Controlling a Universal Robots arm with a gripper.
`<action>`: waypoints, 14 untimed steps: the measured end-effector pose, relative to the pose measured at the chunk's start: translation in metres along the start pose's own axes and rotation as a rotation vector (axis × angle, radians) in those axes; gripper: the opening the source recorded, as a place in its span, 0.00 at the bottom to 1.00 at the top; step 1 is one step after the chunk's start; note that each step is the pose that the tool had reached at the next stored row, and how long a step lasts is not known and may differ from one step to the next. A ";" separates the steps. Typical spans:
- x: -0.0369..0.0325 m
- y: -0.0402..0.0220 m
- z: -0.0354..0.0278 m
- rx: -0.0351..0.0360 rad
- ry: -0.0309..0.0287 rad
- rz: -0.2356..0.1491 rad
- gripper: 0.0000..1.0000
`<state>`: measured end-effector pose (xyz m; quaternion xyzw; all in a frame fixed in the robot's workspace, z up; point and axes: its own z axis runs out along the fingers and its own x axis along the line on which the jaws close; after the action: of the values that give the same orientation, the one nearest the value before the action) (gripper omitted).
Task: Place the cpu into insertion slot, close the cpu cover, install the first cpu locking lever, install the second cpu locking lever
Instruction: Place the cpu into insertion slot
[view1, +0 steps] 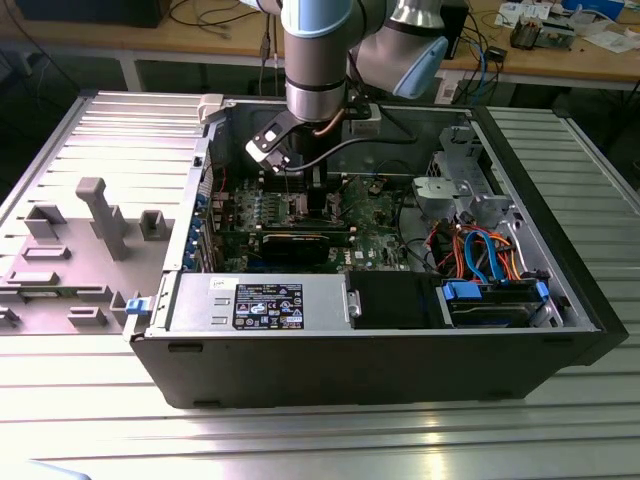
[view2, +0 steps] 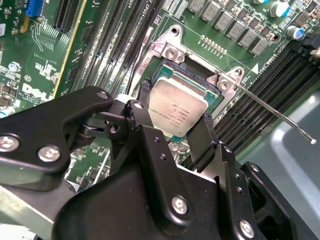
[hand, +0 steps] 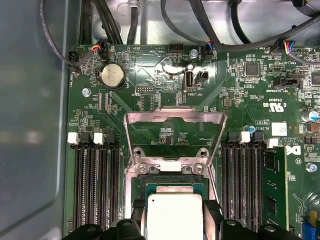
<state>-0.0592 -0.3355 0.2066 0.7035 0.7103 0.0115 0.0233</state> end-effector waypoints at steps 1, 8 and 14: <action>0.0004 0.0000 0.0004 0.0000 0.0000 0.000 0.54; 0.0007 -0.0001 0.0022 -0.0025 -0.0002 0.003 0.54; 0.0013 -0.0004 0.0068 -0.0022 -0.0008 0.009 0.54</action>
<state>-0.0593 -0.3343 0.1998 0.7066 0.7071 0.0121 0.0244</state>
